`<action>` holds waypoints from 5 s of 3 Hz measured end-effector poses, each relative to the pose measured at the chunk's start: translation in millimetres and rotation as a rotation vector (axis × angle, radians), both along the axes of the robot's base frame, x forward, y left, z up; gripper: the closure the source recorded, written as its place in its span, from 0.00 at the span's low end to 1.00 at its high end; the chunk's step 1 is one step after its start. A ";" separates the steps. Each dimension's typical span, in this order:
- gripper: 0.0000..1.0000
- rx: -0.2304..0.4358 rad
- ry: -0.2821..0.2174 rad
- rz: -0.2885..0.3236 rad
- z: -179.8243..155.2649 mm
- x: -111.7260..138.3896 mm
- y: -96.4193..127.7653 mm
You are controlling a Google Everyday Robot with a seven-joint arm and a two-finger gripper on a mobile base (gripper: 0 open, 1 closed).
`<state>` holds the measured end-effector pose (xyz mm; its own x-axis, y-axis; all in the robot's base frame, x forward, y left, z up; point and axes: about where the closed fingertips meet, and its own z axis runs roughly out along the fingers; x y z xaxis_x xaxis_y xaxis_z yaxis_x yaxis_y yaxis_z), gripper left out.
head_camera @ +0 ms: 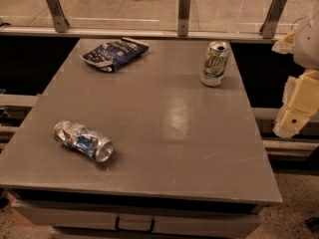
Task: Move blue chip bag near 7up can
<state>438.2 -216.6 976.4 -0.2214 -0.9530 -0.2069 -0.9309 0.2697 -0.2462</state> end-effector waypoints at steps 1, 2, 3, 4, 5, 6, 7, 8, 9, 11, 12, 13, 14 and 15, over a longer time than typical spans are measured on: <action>0.00 0.000 0.000 0.000 0.0 0.0 0.0; 0.00 0.020 -0.010 0.018 0.5 5.5 4.9; 0.00 0.100 -0.016 0.134 -12.5 31.2 49.6; 0.00 0.167 -0.066 0.299 -13.1 65.2 123.7; 0.00 0.219 -0.133 0.452 -8.9 87.7 215.2; 0.00 0.219 -0.133 0.452 -8.9 87.7 215.3; 0.00 0.242 -0.136 0.450 -12.1 90.9 222.7; 0.00 0.312 -0.151 0.476 -24.0 121.3 264.0; 0.00 0.383 -0.180 0.471 -47.8 176.8 308.6; 0.00 0.520 -0.191 0.330 -94.7 282.6 363.2; 0.00 0.549 -0.178 0.238 -111.5 316.8 375.9; 0.00 0.544 -0.146 0.143 -129.0 332.5 373.4; 0.18 0.547 -0.118 0.067 -139.1 338.8 364.7; 0.41 0.559 -0.124 0.040 -128.8 338.6 353.8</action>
Offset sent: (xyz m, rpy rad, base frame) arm 0.0120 0.0092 -0.0045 0.0438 0.0002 0.0410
